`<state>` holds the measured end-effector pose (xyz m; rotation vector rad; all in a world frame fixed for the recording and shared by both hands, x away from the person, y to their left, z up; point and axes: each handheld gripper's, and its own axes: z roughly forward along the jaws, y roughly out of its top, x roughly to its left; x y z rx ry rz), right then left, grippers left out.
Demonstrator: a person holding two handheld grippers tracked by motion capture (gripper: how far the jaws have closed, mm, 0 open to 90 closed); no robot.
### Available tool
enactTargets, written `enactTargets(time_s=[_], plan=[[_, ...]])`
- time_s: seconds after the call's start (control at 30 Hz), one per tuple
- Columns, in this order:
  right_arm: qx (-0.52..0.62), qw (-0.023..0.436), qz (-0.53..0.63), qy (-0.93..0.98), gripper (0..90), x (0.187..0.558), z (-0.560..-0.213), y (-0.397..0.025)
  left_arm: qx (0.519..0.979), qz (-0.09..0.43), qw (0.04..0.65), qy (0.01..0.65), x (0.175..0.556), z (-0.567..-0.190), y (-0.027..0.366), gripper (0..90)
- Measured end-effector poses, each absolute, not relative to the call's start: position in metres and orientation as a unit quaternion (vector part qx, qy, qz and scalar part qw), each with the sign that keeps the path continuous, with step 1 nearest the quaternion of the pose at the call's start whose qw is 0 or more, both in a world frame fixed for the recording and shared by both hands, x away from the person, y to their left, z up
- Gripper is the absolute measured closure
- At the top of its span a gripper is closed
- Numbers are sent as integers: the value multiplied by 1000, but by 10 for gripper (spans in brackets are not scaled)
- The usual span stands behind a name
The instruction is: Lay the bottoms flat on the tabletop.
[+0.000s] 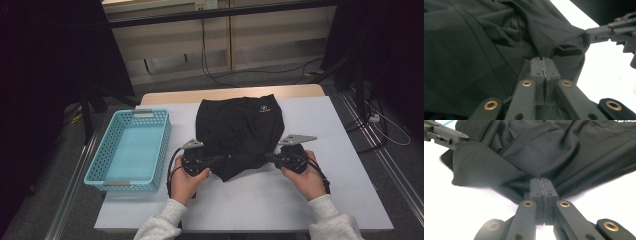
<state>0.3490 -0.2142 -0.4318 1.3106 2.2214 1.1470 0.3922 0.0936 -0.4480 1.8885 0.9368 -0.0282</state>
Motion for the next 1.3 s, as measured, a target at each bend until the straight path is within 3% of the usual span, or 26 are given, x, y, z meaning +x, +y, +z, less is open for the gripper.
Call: enactTargets(time_s=[0.33,0.47,0.67,0.87,1.17,1.3], plan=[[452,158,383,790,900,352,-441,-208,811,38,473,342,383,-441,81,487],[448,157,375,796,900,353,-444,-205,821,36,475,315,376,-435,74,395],[451,158,373,795,900,352,-445,-207,839,15,463,285,360,-436,61,392],[453,159,367,797,900,352,-447,-208,851,-7,453,265,346,-446,54,468],[455,160,360,798,900,354,-450,-207,864,-11,440,245,339,-461,43,472],[457,160,357,799,900,354,-451,-207,865,-7,439,243,339,-461,42,514]])
